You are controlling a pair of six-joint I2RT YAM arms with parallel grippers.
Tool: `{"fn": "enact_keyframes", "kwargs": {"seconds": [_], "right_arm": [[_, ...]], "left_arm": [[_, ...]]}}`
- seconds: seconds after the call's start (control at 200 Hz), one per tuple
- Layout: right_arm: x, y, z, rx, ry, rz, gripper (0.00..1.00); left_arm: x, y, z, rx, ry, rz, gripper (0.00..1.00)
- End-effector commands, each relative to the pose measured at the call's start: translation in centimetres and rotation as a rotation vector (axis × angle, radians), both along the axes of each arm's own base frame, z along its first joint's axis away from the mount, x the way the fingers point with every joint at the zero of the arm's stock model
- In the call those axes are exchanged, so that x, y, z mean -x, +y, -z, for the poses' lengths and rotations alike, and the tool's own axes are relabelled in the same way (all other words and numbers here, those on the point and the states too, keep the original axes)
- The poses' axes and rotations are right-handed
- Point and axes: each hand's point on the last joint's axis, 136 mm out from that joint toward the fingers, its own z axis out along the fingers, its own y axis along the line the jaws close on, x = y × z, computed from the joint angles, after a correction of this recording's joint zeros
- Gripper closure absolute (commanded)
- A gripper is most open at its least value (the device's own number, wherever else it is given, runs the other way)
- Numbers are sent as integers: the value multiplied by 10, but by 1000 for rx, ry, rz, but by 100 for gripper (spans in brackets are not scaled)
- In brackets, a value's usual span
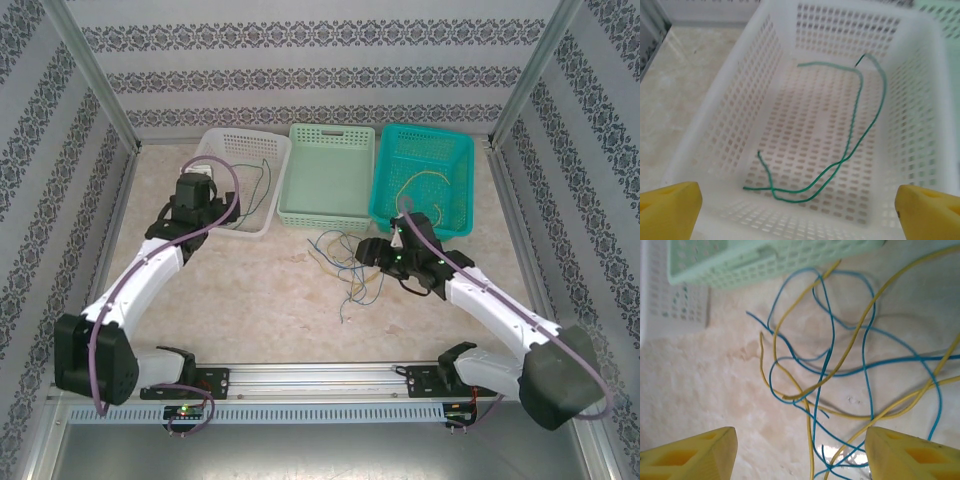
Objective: Untangle the cables
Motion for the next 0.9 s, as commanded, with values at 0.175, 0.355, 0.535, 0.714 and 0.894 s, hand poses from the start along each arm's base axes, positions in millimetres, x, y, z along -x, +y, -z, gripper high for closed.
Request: {"fn": "enact_keyframes", "kwargs": {"seconds": [0.175,0.355,0.535,0.714,0.894], "right_arm": [[-10,22,7,64,24,-70,34],[-6,25,19,116,73,-97,36],[7,23,30,134,99,-109,43],[18,14,48,159,155,-84,45],[13,10,40,164,114,-63,43]], "left_arm": [[19,-29,-38,132,-130,158,0],[40,-63,-41,205,-159,324,0],[55,-89,-30,221,-121,420,0],[72,-136,-12,283,-58,569,0],[103,-199,22,348,74,758,4]]}}
